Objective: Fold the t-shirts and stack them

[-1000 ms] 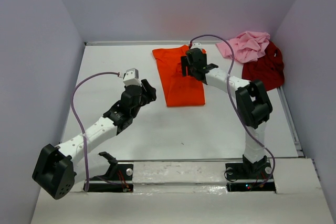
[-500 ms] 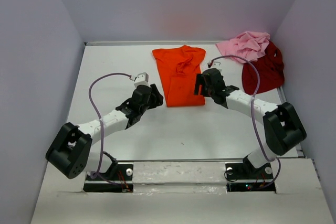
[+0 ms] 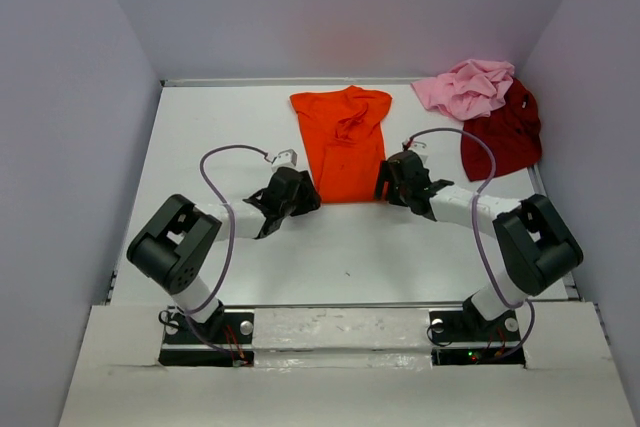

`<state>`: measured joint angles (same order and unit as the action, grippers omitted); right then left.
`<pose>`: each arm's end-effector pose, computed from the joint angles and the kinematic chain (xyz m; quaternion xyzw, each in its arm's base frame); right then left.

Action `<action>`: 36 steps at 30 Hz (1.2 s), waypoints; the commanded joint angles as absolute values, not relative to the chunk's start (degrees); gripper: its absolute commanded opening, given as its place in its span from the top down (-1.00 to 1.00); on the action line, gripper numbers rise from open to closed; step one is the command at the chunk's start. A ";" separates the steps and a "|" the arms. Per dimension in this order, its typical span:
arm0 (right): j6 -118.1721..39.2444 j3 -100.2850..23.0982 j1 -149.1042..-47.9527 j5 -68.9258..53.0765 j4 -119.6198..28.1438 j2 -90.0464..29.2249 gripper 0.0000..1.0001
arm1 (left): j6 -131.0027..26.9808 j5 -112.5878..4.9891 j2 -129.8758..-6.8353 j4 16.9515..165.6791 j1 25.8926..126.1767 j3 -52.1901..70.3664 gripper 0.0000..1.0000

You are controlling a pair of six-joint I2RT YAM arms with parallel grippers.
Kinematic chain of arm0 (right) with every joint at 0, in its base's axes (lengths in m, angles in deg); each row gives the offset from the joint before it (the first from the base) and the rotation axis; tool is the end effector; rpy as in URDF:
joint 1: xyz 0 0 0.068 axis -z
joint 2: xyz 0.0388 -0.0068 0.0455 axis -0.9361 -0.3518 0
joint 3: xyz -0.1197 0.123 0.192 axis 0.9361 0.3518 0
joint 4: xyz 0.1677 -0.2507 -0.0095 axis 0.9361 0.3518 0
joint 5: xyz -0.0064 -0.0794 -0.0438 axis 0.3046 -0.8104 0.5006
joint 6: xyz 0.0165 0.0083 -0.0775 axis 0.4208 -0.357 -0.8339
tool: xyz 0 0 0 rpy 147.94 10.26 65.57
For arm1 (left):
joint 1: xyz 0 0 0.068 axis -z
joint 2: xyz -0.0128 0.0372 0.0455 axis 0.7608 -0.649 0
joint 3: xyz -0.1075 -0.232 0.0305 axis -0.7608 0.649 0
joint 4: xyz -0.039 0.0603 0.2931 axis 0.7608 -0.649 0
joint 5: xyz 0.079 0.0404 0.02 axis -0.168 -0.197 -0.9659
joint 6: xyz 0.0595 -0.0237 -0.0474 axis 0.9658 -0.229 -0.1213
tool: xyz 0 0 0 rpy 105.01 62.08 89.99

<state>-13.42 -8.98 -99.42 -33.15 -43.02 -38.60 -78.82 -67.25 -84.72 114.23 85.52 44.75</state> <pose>0.3250 0.1638 0.1070 0.0793 0.9164 0.0696 0.3861 0.2981 -0.2088 0.0877 -0.0408 0.8655 -0.2695 0.4202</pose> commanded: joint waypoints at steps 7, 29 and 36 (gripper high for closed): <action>-11.91 -11.21 -99.55 -32.53 -48.09 -43.63 -0.62 | -77.87 -65.14 -90.15 118.48 85.83 38.72 -0.20; -12.00 -11.56 -99.55 -28.75 -51.70 -47.77 1.00 | -75.06 -65.49 -90.51 116.63 85.83 38.10 0.96; -11.74 -10.60 -99.55 -27.44 -50.47 -45.84 1.00 | -75.23 -65.23 -90.33 116.11 85.92 38.63 1.00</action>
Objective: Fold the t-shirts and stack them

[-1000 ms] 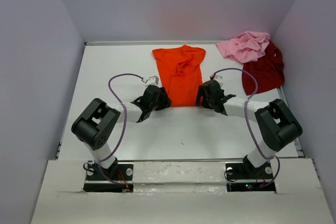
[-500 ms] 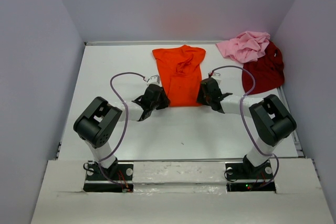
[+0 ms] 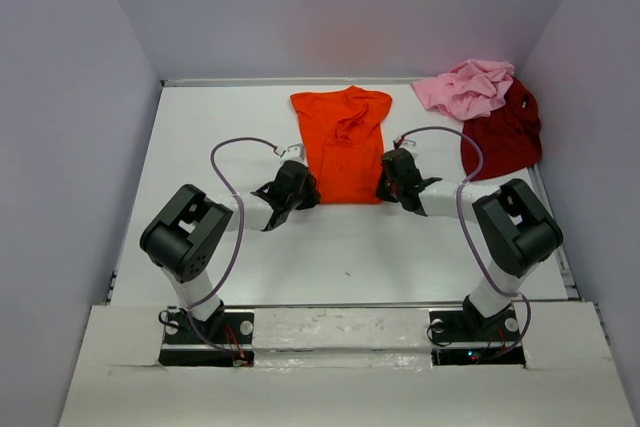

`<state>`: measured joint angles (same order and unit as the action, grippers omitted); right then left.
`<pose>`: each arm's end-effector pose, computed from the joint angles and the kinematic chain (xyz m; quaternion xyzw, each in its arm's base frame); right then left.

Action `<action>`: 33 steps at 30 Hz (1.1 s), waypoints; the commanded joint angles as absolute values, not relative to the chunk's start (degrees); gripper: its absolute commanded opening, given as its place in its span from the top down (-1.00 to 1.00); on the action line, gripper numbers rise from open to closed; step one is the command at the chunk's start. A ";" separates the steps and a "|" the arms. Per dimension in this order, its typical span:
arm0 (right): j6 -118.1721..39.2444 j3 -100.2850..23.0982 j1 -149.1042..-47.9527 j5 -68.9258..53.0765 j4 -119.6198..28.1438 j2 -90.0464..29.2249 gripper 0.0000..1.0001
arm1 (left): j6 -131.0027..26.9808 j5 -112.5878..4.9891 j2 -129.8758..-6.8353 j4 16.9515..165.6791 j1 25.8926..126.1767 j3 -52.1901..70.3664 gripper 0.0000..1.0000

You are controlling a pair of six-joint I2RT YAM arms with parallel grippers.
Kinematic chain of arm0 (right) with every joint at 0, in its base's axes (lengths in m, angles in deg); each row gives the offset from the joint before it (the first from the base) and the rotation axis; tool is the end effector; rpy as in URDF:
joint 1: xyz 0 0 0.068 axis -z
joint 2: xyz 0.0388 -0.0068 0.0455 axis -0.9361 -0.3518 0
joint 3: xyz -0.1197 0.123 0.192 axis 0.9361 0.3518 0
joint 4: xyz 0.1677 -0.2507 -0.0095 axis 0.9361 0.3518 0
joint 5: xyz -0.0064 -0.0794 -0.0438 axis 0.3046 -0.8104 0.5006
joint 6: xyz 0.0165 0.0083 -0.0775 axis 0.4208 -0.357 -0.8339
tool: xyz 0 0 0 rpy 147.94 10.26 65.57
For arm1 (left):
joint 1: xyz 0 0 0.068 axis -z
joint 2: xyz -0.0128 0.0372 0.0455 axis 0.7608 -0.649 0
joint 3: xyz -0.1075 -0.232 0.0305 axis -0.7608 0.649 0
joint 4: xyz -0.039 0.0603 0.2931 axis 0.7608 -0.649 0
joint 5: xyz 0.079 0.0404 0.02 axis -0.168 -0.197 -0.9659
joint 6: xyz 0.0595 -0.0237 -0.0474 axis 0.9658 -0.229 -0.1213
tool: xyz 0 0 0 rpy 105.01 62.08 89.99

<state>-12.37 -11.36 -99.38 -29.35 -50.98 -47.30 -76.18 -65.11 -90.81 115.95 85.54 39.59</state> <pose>0.3427 0.1788 0.0799 0.0774 0.9148 0.1073 0.3816 0.3161 -0.2252 0.0837 -0.0115 0.8634 -0.2767 0.4218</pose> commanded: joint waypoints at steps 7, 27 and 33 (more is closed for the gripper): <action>-10.42 -3.67 -101.39 -22.86 -49.06 -37.50 1.00 | -76.73 -66.63 -84.90 114.00 89.34 43.02 1.00; -3.91 9.89 -108.16 -24.53 -32.19 -4.01 1.00 | -93.34 -82.62 -61.87 102.51 112.38 55.77 1.00; -6.28 3.04 -108.16 -27.43 -28.32 -3.29 1.00 | -89.65 -88.34 -58.96 94.93 112.38 50.06 1.00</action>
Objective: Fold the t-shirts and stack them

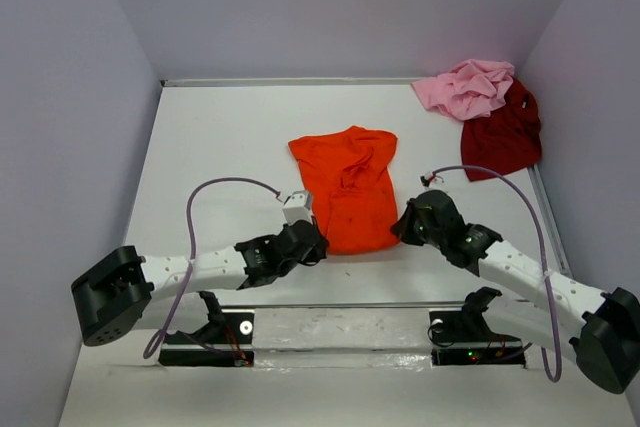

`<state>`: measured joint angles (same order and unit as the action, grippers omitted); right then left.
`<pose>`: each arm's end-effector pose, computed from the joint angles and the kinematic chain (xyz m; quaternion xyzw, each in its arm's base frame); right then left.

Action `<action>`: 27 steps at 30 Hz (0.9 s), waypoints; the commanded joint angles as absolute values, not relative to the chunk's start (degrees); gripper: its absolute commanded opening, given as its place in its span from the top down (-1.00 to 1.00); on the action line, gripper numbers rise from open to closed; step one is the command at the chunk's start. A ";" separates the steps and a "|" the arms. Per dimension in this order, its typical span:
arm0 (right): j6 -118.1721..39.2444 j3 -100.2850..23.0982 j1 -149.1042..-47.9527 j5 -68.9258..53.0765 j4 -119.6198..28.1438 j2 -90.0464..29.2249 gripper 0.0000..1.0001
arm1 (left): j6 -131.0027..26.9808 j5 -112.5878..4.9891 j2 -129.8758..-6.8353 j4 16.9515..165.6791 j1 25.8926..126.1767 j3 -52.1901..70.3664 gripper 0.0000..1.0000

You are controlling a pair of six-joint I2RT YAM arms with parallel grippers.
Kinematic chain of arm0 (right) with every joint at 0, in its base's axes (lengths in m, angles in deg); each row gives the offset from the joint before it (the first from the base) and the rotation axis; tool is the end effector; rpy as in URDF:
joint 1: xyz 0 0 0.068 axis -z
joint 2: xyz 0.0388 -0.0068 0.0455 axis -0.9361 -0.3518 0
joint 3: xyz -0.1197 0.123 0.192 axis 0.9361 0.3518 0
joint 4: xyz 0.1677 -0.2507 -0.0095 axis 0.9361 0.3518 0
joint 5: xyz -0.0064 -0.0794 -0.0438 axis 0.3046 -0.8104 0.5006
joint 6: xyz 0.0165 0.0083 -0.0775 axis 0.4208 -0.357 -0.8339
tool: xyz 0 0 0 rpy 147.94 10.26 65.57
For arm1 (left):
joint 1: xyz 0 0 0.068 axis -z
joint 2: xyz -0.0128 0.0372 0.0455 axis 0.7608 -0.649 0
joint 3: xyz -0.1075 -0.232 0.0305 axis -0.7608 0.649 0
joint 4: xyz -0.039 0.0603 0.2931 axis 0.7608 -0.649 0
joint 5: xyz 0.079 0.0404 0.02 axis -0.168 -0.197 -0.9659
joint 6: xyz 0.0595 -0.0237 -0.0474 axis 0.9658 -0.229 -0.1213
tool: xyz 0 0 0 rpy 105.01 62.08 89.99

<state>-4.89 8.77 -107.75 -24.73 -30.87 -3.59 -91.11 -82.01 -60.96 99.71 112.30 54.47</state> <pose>0.2155 0.1565 0.1490 0.0569 0.9075 0.2068 0.3612 0.1591 -0.2579 0.1285 0.0049 0.8603 -0.3246 0.3931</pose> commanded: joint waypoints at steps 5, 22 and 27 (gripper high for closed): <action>-7.78 -1.54 -108.16 -28.83 -28.49 -6.98 1.00 | -87.46 -91.15 -57.90 92.91 111.85 46.63 1.00; -9.72 -13.67 -108.16 -38.50 -32.53 -19.28 1.00 | -75.77 -94.67 -61.50 94.48 98.85 35.48 1.00; -11.55 -18.14 -108.16 -41.84 -34.99 -24.20 1.00 | -70.76 -92.83 -66.50 96.06 94.63 30.03 1.00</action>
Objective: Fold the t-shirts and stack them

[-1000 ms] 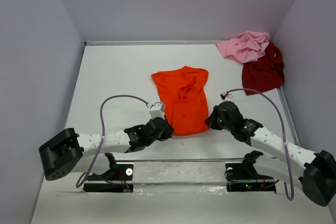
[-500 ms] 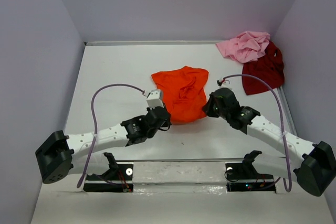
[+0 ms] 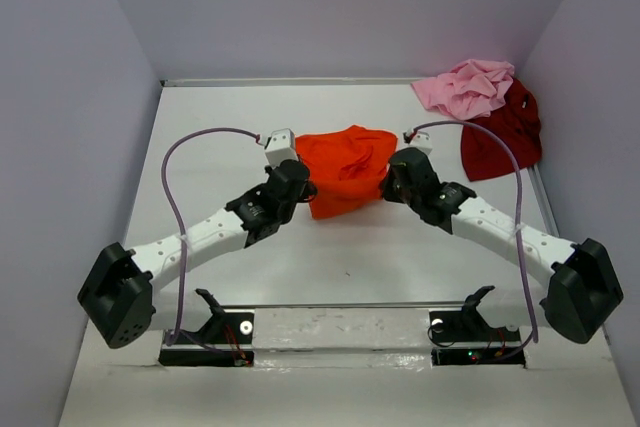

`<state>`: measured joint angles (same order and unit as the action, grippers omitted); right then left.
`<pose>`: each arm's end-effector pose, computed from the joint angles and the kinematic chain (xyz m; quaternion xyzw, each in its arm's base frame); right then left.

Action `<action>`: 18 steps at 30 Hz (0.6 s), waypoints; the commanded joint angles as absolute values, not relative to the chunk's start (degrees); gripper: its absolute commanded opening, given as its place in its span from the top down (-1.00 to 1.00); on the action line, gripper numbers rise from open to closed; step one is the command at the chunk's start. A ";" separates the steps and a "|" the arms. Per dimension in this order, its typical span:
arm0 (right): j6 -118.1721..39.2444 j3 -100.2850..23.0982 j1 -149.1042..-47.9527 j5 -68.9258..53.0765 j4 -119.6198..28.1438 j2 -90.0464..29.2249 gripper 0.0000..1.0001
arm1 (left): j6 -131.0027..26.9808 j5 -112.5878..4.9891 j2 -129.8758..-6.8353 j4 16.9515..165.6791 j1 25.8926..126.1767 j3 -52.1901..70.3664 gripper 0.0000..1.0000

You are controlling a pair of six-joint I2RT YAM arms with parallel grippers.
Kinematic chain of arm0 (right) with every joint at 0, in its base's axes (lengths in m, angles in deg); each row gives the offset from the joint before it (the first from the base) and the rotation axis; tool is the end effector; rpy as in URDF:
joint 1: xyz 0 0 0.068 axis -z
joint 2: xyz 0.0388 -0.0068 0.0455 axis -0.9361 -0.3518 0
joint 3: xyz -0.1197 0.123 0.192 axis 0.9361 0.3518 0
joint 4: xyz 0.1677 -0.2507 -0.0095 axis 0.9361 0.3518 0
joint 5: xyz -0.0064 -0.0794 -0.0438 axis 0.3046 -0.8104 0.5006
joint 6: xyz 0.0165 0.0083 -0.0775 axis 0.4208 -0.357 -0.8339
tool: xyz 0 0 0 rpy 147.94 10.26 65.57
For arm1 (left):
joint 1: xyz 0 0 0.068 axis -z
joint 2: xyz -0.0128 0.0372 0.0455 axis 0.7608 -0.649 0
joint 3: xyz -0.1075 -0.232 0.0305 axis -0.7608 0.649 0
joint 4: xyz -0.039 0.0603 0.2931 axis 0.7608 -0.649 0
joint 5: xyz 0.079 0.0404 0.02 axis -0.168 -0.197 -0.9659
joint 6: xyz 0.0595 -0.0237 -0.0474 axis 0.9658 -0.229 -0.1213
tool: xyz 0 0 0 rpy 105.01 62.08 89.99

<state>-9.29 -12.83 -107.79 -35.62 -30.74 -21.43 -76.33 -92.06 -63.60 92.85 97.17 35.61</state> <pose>0.2828 0.1939 0.2115 0.0657 0.8853 0.1410 0.4383 0.2600 -0.2341 0.2319 -0.0636 0.8085 -0.2033 0.5486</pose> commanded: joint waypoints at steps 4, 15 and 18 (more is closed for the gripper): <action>-14.54 -21.49 -108.16 -46.31 -36.40 -29.12 1.00 | -68.12 -91.86 -69.76 97.03 93.48 26.69 1.00; -17.19 -30.20 -107.46 -48.79 -38.25 -37.57 1.00 | -67.50 -88.34 -74.60 99.05 91.72 24.74 1.00; -16.75 -29.49 -107.46 -48.26 -38.25 -37.05 1.00 | -68.99 -87.46 -73.37 100.37 91.63 27.99 1.00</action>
